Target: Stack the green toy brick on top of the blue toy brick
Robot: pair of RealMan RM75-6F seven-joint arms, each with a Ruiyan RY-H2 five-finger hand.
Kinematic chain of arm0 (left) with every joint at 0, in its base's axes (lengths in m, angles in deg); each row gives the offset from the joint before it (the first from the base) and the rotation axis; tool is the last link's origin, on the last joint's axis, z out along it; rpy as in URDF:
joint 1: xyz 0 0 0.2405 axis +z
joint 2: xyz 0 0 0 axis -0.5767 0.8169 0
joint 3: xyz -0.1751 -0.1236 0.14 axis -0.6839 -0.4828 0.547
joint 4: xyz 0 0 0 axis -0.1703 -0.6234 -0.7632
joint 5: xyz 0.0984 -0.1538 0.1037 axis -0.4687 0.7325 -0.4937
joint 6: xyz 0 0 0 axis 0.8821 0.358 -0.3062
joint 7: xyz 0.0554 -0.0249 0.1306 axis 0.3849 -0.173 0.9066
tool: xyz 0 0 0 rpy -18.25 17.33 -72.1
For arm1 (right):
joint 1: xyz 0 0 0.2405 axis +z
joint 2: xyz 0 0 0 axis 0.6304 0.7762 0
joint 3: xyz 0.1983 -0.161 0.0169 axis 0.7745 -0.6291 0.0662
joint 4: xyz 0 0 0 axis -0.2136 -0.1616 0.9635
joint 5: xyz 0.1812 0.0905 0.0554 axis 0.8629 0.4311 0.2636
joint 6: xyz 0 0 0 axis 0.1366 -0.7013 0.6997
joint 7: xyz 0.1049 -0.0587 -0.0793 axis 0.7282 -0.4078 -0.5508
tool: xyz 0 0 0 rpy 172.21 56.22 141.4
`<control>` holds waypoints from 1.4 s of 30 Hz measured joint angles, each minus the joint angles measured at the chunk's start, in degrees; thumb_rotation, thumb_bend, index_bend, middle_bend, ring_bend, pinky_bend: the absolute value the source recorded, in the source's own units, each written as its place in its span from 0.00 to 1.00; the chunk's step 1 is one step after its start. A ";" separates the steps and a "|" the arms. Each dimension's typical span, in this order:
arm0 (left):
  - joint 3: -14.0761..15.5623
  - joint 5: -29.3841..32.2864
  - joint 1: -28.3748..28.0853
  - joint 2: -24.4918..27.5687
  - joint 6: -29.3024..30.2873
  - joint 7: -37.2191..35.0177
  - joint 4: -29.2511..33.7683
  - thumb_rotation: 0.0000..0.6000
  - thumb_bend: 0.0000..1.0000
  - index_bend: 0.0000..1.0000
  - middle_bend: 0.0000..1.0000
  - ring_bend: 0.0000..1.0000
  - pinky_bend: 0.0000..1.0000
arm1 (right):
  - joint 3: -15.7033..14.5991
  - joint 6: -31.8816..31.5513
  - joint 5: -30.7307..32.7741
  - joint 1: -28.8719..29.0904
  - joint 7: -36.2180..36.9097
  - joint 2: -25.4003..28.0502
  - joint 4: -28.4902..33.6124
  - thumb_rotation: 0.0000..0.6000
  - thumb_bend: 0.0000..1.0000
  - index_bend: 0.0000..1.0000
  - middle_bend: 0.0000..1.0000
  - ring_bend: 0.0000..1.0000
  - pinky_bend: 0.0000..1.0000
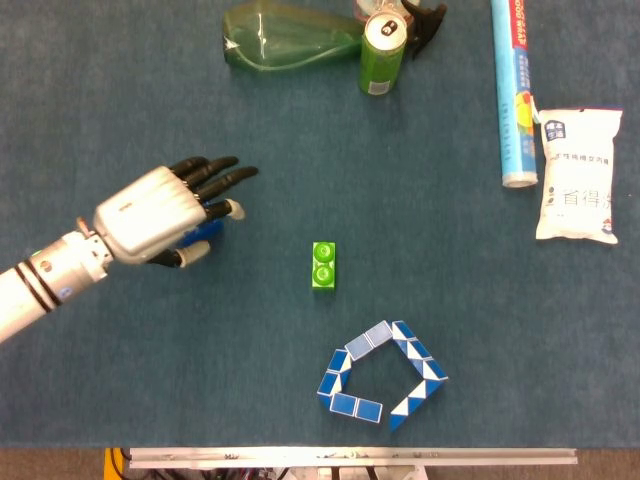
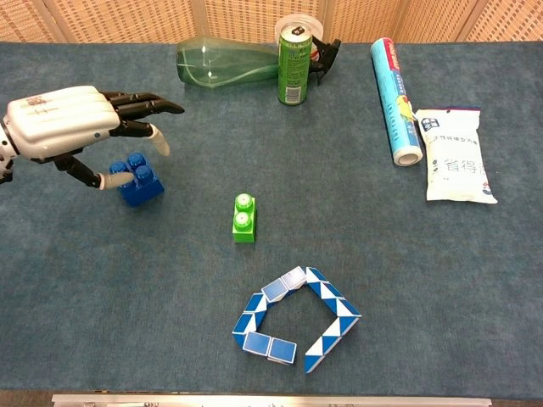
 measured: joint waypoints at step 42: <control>6.31 -5.79 -17.23 -12.64 -3.01 -1.22 -11.02 1.00 0.14 0.28 0.00 0.00 0.04 | 1.19 5.62 3.65 1.05 6.26 1.26 -2.75 1.00 0.24 0.43 0.43 0.33 0.41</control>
